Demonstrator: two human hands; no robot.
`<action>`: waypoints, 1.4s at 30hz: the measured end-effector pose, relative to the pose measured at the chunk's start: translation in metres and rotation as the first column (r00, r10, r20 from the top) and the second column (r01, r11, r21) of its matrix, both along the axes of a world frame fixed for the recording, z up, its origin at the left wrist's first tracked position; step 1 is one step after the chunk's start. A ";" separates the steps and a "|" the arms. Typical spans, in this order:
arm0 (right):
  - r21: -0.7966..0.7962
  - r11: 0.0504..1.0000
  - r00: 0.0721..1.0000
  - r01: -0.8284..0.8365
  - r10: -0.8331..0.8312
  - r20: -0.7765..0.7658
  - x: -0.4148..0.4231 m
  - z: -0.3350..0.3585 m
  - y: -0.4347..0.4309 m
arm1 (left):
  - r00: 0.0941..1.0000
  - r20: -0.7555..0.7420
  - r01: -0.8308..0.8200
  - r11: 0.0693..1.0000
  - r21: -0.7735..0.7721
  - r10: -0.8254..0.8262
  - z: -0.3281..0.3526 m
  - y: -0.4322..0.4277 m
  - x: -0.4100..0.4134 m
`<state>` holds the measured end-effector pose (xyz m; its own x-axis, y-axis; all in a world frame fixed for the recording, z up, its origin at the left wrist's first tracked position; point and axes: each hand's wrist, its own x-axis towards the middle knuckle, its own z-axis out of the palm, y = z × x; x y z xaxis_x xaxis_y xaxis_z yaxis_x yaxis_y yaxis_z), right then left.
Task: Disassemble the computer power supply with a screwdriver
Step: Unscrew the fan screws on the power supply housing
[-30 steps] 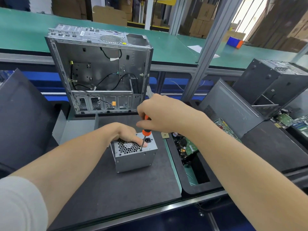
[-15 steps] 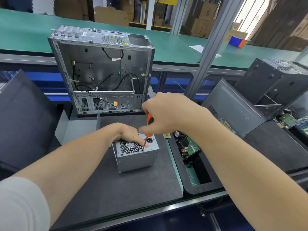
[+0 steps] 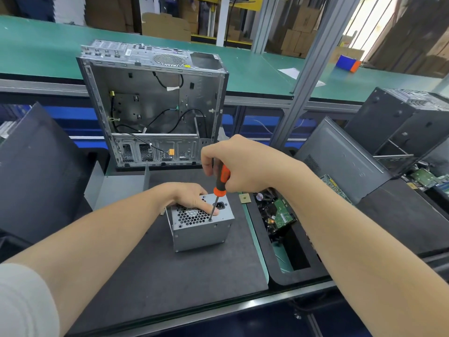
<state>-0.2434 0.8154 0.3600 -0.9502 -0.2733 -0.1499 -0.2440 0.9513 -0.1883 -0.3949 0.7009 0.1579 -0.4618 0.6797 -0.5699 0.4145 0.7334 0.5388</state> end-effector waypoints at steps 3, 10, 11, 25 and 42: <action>-0.004 1.000 1.000 -0.004 0.004 0.009 0.000 -0.001 0.001 | 0.999 -0.052 -0.003 0.993 0.119 0.009 0.001 -0.004 0.005; -0.031 0.999 1.000 0.011 -0.011 -0.006 -0.003 -0.007 0.004 | 0.990 -0.134 0.095 0.941 0.324 -0.054 0.013 -0.027 0.017; -0.031 0.999 1.000 0.009 -0.009 -0.011 -0.003 -0.007 0.005 | 0.988 -0.140 0.108 0.919 0.380 -0.059 0.015 -0.031 0.020; -0.052 0.999 1.000 -0.003 0.003 -0.015 -0.001 -0.004 0.011 | 0.854 -0.498 0.395 0.808 0.437 -0.148 0.009 -0.039 0.055; -0.070 0.997 0.999 0.033 -0.036 -0.037 0.002 -0.001 0.020 | 0.769 -0.634 0.418 0.816 0.398 -0.085 0.000 -0.045 0.069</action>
